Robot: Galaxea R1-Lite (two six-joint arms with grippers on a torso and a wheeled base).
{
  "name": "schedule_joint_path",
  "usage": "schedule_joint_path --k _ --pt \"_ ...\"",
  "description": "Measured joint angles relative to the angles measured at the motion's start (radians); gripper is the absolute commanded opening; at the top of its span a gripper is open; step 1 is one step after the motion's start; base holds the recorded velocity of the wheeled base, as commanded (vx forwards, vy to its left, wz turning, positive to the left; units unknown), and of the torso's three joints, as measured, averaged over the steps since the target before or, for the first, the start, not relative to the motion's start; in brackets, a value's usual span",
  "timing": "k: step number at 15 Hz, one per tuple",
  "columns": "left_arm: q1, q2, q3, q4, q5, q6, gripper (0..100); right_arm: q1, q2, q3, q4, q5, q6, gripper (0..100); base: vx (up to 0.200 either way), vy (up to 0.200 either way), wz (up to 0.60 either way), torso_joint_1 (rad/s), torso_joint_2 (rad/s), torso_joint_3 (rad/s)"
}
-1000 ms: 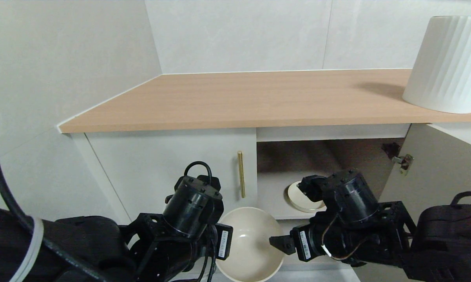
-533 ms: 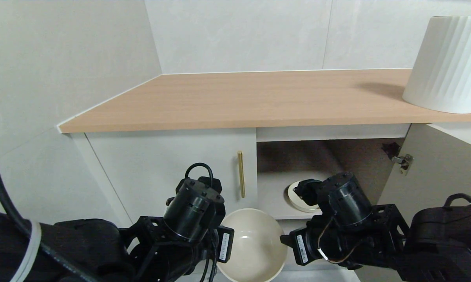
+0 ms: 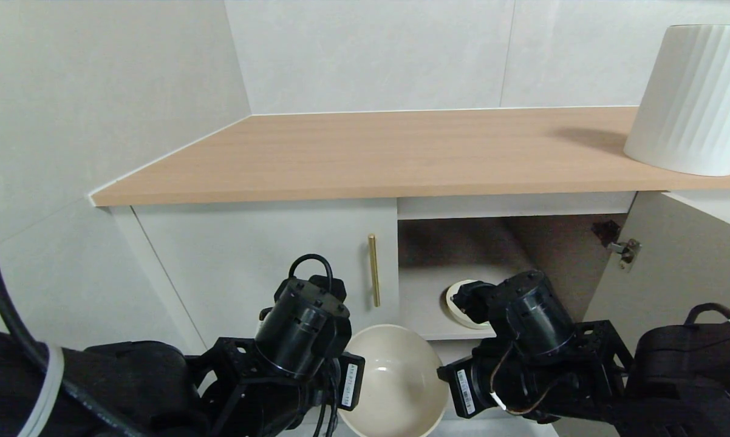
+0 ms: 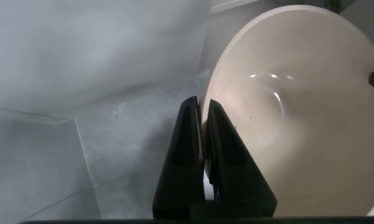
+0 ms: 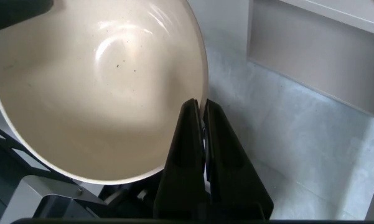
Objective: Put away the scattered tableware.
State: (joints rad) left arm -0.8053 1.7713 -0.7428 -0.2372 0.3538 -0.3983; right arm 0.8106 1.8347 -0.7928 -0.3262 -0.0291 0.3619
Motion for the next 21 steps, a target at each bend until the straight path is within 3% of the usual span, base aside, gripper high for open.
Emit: schedule_joint_path --k 1,2,14,17,21 --pt "0.000 0.000 0.000 0.000 0.000 0.000 0 0.000 0.000 0.000 0.000 0.000 -0.001 0 0.000 0.000 0.00 0.000 0.00 0.000" --pt "0.000 0.000 0.000 0.000 0.002 0.000 100 0.000 0.000 0.000 0.000 0.000 -0.002 0 0.000 0.000 0.00 0.000 0.00 0.000" --pt "0.006 -0.001 0.000 -0.036 0.034 -0.006 100 -0.011 0.026 0.002 -0.003 -0.009 0.002 0 0.000 0.000 0.00 0.000 0.00 0.000" --pt "0.013 -0.001 0.001 -0.036 0.037 -0.007 100 -0.093 0.063 0.002 -0.034 -0.010 0.021 0 0.000 0.000 0.00 0.000 0.00 0.000" --pt "0.022 -0.001 0.001 -0.037 0.041 -0.008 100 -0.199 0.165 0.016 -0.240 -0.074 0.068 0 0.000 0.000 0.00 0.000 0.00 0.000"
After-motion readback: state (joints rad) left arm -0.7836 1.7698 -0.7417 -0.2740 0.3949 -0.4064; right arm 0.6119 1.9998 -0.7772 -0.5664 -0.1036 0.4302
